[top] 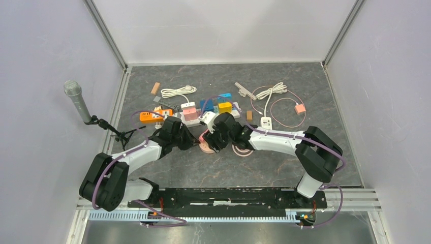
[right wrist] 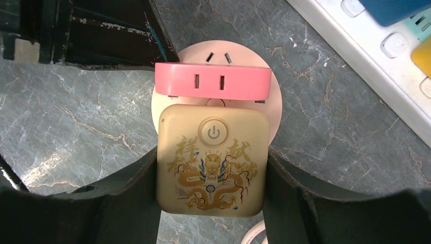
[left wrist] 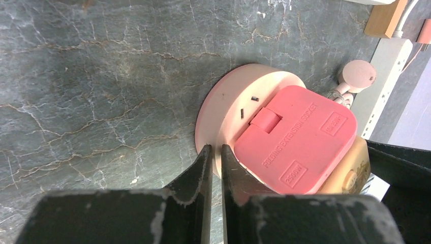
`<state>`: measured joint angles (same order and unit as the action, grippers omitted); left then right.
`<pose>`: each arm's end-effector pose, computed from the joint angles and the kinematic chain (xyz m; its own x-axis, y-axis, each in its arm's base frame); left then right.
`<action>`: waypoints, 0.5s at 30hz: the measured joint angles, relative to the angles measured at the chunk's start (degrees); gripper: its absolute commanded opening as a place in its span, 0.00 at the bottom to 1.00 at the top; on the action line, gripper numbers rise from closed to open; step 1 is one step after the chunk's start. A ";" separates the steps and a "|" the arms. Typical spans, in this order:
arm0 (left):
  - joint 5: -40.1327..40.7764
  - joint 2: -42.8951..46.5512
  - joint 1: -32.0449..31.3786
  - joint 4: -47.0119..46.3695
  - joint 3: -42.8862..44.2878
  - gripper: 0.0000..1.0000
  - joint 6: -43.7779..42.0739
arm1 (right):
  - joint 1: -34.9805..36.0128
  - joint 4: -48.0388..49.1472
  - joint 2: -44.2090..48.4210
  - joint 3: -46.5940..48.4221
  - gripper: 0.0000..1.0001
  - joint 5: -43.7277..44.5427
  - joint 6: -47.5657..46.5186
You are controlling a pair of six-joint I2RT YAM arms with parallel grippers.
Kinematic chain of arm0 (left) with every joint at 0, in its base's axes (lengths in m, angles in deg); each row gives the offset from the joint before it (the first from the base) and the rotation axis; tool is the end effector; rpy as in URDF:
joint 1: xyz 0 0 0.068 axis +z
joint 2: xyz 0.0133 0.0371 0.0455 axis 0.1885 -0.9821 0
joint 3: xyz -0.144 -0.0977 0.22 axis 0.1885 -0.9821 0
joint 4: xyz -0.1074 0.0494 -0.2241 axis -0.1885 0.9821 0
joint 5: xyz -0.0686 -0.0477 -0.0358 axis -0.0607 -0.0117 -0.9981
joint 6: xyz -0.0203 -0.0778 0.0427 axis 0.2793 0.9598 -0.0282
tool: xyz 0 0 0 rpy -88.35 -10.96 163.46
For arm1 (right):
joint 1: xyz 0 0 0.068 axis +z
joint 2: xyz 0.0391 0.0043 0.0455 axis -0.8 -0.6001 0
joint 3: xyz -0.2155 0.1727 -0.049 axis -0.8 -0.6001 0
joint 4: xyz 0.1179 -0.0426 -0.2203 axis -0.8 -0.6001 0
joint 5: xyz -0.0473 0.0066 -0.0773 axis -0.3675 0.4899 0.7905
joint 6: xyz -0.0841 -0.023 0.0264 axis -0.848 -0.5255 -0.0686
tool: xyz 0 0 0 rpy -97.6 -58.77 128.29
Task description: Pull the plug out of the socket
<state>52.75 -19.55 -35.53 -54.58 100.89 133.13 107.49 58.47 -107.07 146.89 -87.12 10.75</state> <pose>0.2249 -0.1191 0.1315 -0.8256 -0.4620 -0.3240 -0.1946 0.7720 -0.6052 0.2203 0.3160 0.1736 -0.4641 -0.5229 -0.7150 -0.8056 0.5848 0.0952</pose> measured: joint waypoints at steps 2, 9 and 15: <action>0.02 0.00 0.02 0.15 0.00 0.14 0.00 | 0.90 -0.31 -0.07 0.26 0.00 1.64 -0.31; -0.13 0.33 0.17 -0.17 -0.17 0.15 0.00 | 0.15 0.00 -0.09 0.24 0.00 0.50 1.40; -0.55 0.55 0.22 -1.25 -0.98 0.19 -0.02 | 0.70 0.37 -0.33 0.02 0.00 0.92 -0.28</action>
<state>52.21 -19.00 -35.31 -55.83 99.91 133.11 108.19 58.84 -107.40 146.91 -86.20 10.46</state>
